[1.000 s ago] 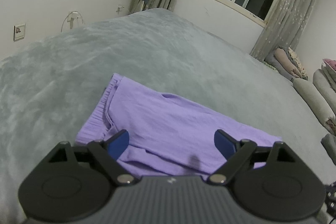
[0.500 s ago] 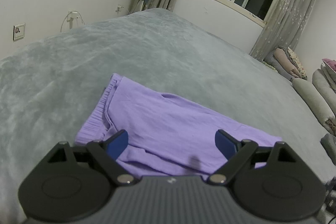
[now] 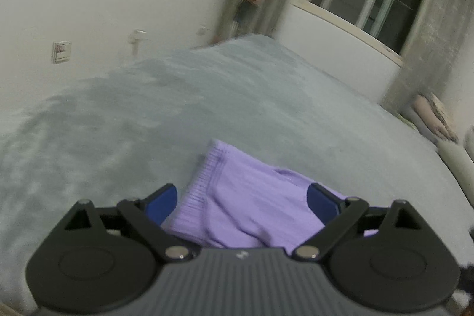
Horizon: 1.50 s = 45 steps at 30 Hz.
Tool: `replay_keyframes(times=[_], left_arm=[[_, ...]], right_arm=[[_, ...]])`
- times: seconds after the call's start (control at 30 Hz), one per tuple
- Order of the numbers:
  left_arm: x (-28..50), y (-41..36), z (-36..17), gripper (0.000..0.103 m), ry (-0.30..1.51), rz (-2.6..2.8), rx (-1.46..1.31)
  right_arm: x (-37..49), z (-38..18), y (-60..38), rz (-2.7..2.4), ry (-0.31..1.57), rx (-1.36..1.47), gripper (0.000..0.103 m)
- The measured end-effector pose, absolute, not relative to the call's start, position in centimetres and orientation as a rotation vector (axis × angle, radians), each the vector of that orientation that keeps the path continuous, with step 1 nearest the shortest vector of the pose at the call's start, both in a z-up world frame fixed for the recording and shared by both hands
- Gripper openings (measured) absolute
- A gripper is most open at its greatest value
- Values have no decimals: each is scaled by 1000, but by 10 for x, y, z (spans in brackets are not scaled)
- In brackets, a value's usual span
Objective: Fold clothes
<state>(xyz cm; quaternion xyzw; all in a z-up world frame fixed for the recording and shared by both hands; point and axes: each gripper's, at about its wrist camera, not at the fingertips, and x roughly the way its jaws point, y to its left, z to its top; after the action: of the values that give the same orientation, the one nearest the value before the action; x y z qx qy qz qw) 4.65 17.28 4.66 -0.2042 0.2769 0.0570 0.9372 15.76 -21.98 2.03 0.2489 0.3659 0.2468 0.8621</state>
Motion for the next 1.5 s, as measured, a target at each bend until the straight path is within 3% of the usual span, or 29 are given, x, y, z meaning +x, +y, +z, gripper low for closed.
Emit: replay_keyframes(times=[0.13, 0.3, 0.47, 0.5, 0.73, 0.83, 0.93, 0.97, 1.03, 1.1, 1.13, 1.5], left_arm=[[52, 183, 40, 95, 586, 154, -447], [69, 173, 31, 89, 613, 140, -394], [70, 181, 24, 37, 615, 118, -466], [70, 184, 23, 30, 617, 100, -490], [70, 199, 26, 15, 596, 88, -559], [74, 202, 24, 17, 607, 116, -557], [75, 198, 24, 46, 619, 165, -486], [75, 196, 25, 49, 611, 166, -470], [71, 194, 31, 56, 595, 176, -454], [69, 196, 34, 69, 593, 188, -458], [68, 197, 35, 76, 599, 190, -471], [47, 191, 30, 76, 651, 160, -636]], right_arm=[[158, 6, -236, 534, 773, 702, 40], [160, 6, -223, 474, 794, 634, 10], [153, 18, -220, 457, 739, 560, 7], [152, 21, -221, 457, 727, 558, 7], [144, 36, -236, 443, 677, 549, 6], [148, 36, -225, 464, 698, 510, 7], [153, 27, -212, 467, 772, 457, 13], [154, 25, -210, 466, 779, 444, 14], [152, 27, -216, 479, 774, 472, 22], [141, 32, -228, 480, 749, 477, 40], [136, 33, -232, 482, 736, 473, 42], [119, 30, -221, 643, 755, 351, 46]])
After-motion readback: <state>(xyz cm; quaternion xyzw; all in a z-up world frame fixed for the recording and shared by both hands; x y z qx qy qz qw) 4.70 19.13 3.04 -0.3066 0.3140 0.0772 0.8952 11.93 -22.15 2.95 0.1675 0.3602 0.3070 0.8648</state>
